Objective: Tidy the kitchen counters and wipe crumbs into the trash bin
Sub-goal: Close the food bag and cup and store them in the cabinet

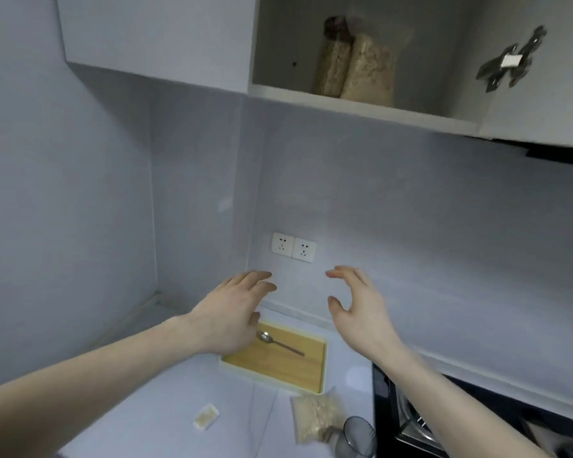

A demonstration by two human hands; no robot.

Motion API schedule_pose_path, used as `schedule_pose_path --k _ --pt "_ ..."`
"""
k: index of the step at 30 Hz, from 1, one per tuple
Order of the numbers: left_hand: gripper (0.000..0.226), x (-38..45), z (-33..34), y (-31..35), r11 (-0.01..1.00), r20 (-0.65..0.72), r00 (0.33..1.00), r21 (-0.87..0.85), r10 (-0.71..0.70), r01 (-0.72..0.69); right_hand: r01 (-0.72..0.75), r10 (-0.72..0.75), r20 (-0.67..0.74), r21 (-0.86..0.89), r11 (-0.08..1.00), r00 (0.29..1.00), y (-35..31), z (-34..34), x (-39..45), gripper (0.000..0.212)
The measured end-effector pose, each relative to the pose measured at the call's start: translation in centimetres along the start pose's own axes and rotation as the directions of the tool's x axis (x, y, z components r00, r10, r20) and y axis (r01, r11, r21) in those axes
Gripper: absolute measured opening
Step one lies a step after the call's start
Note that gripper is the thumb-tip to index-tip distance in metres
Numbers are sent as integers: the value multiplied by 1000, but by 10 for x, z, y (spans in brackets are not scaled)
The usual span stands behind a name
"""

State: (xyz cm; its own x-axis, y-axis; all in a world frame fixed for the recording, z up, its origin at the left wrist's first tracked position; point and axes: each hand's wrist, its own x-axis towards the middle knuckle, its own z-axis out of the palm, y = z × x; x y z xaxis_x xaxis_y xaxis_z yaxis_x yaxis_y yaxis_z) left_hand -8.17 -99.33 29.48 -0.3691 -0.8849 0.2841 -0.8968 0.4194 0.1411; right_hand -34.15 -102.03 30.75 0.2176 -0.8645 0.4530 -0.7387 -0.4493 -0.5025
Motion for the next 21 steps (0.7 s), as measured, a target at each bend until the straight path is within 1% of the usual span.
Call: schedule_pose_path --k 4,6,8,11,13,16,17,19,21 --pt "61 -49 69 -1 984 151 984 -137 -96 117 -172 171 144 -2 985 975 50 47 -60 42" --pt "60 -70 103 1 973 244 962 -160 -126 167 -272 268 193 -10 962 944 73 66 -88 41" --pt "59 -85 136 2 960 351 924 -170 -152 222 -371 359 266 -5 929 895 92 87 -112 40" --pt "58 -96 180 1 937 466 862 -163 -202 308 -533 493 380 0 846 783 109 124 -140 37" --pt "58 -101 207 1 912 546 800 -146 -250 384 -663 587 439 28 748 681 117 151 -157 39" --pt "60 -111 246 4 830 696 659 -165 -285 533 -812 682 514 49 581 519 124 184 -185 46" --pt "62 -116 258 5 815 740 611 -150 -283 559 -844 707 525 41 534 473 127 192 -193 49" --pt "67 -121 278 10 815 793 539 -96 -285 572 -885 750 524 13 466 403 133 203 -201 54" --pt "74 -126 292 13 831 810 507 -46 -293 554 -911 775 522 10 412 357 138 210 -202 61"
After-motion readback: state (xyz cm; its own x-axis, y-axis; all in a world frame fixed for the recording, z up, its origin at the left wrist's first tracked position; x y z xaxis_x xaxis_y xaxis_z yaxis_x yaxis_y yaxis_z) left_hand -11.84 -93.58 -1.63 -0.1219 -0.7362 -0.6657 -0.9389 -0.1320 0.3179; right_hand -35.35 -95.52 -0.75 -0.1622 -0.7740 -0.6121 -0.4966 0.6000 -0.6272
